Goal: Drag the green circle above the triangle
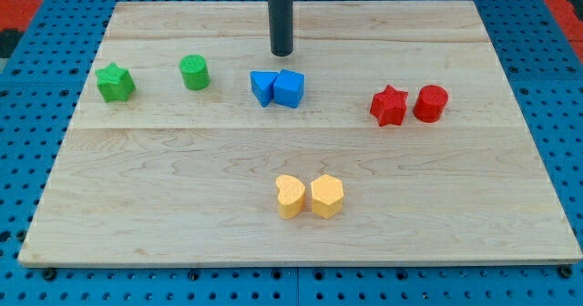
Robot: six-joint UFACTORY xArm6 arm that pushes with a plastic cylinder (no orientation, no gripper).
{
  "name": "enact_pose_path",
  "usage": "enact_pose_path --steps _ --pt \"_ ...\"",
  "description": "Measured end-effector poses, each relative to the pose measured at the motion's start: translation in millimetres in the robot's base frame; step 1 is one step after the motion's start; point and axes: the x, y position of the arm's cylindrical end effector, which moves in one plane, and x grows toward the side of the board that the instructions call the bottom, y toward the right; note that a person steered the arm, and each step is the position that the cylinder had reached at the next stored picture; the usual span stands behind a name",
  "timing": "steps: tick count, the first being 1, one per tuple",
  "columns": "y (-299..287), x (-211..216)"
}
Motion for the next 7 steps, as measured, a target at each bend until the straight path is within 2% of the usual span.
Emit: enact_pose_path --steps 3,4,6,7 --pt "0 -11" --pt "-28 -2" --pt "-93 77" --pt "-137 84"
